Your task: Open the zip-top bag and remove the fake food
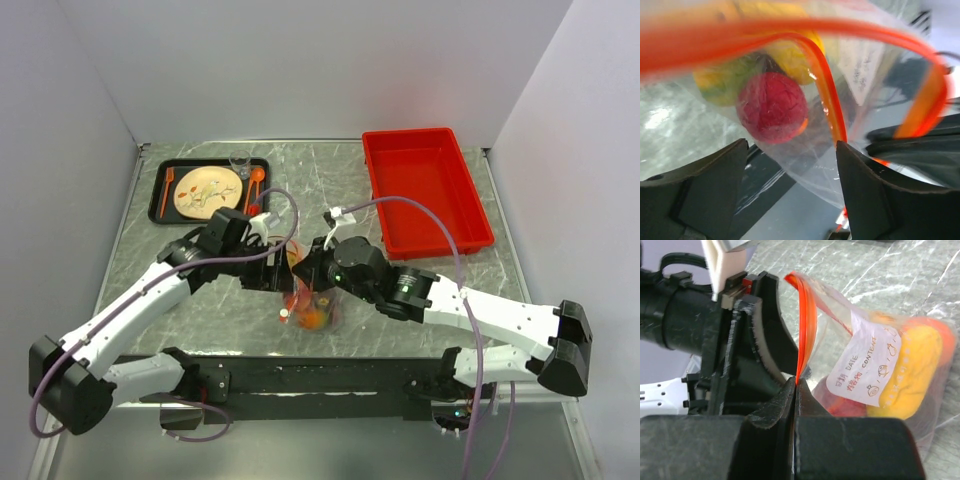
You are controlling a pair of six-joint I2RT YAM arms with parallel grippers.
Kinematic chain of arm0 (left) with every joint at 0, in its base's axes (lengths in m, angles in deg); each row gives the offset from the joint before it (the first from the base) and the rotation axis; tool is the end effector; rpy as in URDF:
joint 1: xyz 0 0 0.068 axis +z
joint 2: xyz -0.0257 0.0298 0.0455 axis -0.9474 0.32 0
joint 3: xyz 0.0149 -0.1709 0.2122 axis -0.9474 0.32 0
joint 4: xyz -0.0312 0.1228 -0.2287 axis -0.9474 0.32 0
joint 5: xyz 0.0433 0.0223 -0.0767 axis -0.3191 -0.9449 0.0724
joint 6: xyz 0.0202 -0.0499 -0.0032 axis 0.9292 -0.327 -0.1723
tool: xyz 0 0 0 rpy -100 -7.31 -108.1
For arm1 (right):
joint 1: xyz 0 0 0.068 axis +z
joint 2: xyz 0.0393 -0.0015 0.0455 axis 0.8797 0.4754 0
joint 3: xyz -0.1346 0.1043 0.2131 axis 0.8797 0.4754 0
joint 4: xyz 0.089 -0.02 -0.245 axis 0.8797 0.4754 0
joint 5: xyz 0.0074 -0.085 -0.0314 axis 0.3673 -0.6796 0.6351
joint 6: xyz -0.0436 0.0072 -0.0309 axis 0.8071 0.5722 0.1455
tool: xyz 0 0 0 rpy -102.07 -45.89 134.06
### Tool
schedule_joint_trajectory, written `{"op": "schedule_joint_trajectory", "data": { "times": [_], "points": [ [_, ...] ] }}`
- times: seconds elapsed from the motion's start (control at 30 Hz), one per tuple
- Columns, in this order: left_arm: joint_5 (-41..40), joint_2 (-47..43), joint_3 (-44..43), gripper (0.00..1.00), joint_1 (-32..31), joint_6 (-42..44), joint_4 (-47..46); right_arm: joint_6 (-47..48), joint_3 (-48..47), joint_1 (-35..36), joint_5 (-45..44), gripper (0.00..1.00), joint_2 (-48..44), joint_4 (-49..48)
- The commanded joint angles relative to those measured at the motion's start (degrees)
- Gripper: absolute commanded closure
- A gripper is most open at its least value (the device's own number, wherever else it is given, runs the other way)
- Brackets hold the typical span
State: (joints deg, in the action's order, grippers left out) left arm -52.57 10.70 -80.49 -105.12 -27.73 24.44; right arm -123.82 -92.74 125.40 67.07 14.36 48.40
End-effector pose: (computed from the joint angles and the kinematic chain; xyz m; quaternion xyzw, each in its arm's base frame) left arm 0.1786 -0.1392 0.2925 0.1061 0.9069 -0.3708 0.1697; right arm 0.1286 0.2441 0.3297 -0.1287 0.8096 0.3824 0.4263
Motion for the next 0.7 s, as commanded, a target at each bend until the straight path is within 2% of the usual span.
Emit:
{"op": "schedule_joint_trajectory", "data": {
  "times": [0.0, 0.1, 0.23, 0.3, 0.37, 0.53, 0.67],
  "points": [
    [2.66, -4.85, 3.11, 0.23, -0.23, -6.93, -8.73, -1.75, -2.92, 1.95, -4.97, 1.00, 0.96, -2.65],
    [3.37, -7.22, 5.84, 0.24, -0.41, -11.50, -14.52, -2.97, -2.40, 2.74, -7.69, 1.00, 0.79, -2.20],
    [1.34, -7.32, 6.46, 0.26, -0.41, -13.88, -16.73, -4.64, -1.08, 3.45, -10.33, 1.00, -0.53, -1.50],
    [2.04, -8.46, 8.91, 0.26, -0.41, -16.16, -22.50, -4.82, -0.21, 3.53, -11.13, 1.00, -1.58, -1.68],
    [2.31, -8.20, 9.89, 0.27, -0.58, -18.19, -24.29, -5.44, 0.59, 3.80, -11.74, 1.00, -2.20, -1.85],
    [-3.75, -5.83, 8.93, 0.30, -2.52, -16.96, -23.07, -5.53, 0.24, 4.32, -12.18, 1.00, -2.38, -0.98],
    [-10.51, -4.60, 6.56, 0.42, -3.75, -15.21, -18.09, -5.96, -0.29, 4.59, -13.50, 1.00, -2.11, 0.34]
  ]
}}
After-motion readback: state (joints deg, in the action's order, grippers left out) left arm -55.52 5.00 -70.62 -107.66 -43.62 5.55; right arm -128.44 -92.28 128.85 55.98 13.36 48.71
